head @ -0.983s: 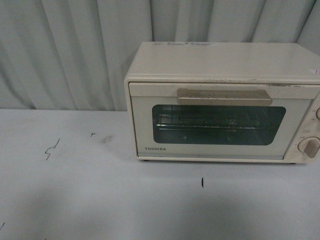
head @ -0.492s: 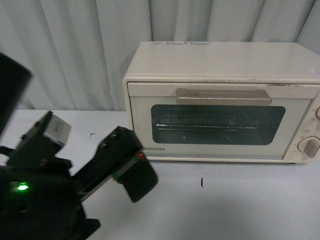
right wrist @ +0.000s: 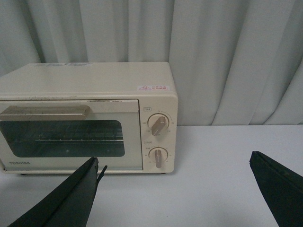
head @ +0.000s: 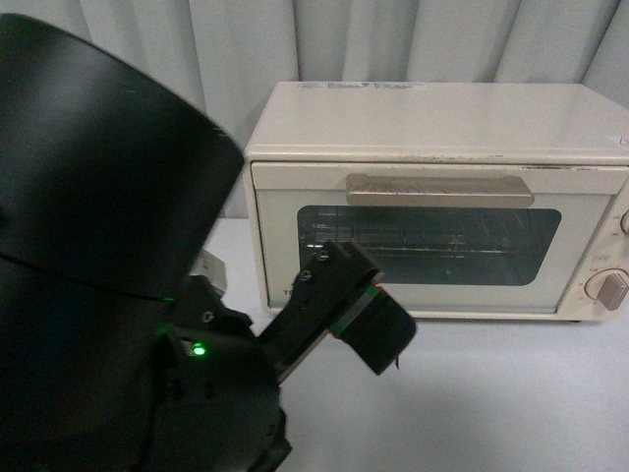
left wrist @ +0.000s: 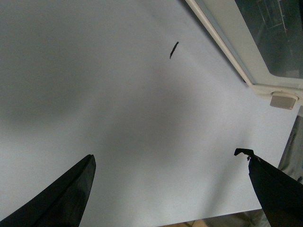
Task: Open oven
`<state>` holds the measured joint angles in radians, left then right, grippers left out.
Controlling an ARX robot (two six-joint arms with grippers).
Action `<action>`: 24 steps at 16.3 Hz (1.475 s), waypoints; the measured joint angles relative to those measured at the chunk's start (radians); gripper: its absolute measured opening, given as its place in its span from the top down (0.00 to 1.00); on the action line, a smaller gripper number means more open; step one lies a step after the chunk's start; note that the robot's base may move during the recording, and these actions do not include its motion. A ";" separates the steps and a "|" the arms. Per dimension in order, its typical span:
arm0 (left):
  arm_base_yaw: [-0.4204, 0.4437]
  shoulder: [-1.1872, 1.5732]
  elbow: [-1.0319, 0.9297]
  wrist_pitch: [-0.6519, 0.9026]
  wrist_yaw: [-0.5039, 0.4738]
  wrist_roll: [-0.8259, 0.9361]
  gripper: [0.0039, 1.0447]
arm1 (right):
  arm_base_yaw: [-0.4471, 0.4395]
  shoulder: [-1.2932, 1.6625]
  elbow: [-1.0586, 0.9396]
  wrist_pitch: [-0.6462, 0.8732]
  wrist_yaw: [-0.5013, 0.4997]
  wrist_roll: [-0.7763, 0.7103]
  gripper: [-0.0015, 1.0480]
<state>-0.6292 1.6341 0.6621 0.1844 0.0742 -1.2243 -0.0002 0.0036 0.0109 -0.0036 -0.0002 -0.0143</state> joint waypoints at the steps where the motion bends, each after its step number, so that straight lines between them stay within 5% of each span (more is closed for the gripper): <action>1: -0.029 0.103 0.029 0.043 -0.053 -0.111 0.06 | 0.000 0.000 0.000 0.000 0.000 0.000 0.06; 5: -0.061 0.278 0.020 0.155 -0.090 -0.290 0.06 | 0.000 0.000 0.000 0.000 0.000 0.000 0.06; 15: -0.061 0.294 0.068 0.082 -0.041 -0.243 0.06 | 0.000 0.000 0.000 0.000 0.000 0.000 0.06; 16: -0.061 0.294 0.068 0.082 -0.042 -0.242 0.06 | 0.025 0.030 0.037 -0.128 0.061 0.045 0.06; 17: -0.060 0.294 0.068 0.082 -0.042 -0.241 0.06 | 0.149 0.247 0.133 -0.233 0.233 0.159 0.06; 19: -0.060 0.293 0.068 0.082 -0.042 -0.241 0.06 | 0.238 0.574 0.264 0.091 0.354 0.155 0.06; 21: -0.060 0.293 0.068 0.081 -0.044 -0.241 0.06 | 0.290 0.940 0.427 0.381 0.337 0.008 0.06; 24: -0.060 0.293 0.068 0.082 -0.041 -0.241 0.06 | 0.298 1.278 0.637 0.489 0.325 -0.179 0.06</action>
<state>-0.6891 1.9274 0.7303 0.2661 0.0330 -1.4658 0.2981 1.2816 0.6483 0.4858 0.3244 -0.1932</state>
